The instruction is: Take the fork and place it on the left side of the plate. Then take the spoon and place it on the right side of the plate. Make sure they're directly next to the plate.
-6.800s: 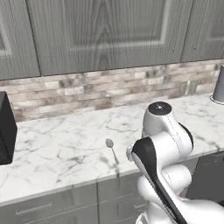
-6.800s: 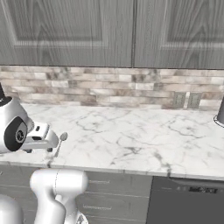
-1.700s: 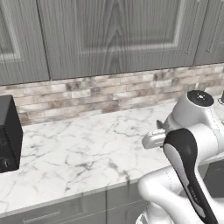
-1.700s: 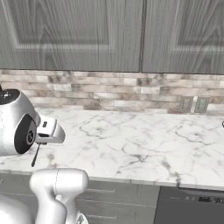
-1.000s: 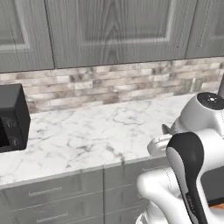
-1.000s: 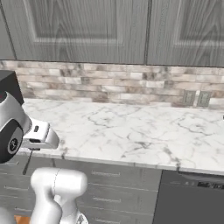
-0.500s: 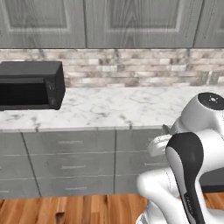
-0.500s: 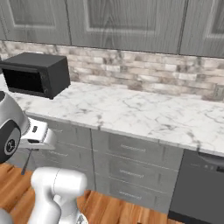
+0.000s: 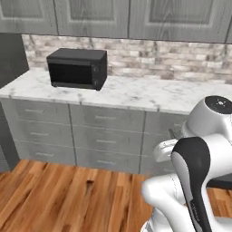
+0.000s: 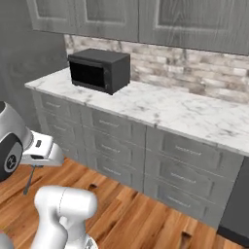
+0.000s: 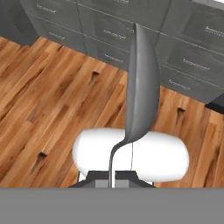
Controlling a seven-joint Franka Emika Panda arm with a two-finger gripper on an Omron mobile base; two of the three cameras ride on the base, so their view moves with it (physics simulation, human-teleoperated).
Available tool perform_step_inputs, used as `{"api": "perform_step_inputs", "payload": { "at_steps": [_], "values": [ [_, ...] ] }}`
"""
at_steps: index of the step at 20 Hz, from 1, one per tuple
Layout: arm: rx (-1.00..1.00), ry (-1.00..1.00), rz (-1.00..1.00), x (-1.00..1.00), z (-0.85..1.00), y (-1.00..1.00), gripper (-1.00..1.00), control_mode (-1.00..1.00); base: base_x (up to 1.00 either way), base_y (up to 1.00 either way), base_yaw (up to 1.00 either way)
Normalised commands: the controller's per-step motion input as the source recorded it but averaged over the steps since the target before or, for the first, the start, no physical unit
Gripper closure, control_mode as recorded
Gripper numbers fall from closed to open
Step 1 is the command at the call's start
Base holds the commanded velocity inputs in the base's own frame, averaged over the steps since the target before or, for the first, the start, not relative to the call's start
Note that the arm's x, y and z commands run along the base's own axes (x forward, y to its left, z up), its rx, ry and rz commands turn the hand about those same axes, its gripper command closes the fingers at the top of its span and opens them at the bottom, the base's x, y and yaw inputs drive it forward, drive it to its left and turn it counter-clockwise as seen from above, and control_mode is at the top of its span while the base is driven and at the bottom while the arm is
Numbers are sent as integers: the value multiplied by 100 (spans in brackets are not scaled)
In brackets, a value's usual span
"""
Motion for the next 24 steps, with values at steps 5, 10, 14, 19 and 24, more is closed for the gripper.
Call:
{"api": "perform_step_inputs", "payload": {
  "at_steps": [5, 10, 14, 19, 24],
  "values": [
    [0, 0, 0, 0, 0, 0, 100, 100, -82, 0, 42],
    [0, 0, 0, 0, 0, 0, 100, 100, -84, 0, 42],
    [0, 0, 0, 0, 0, 0, 100, 100, -84, 0, 42],
    [0, 0, 0, 0, 0, 0, 100, 100, -82, 0, 42],
    [0, 0, 0, 0, 0, 0, 100, 100, -78, 0, 44]
  ]
}}
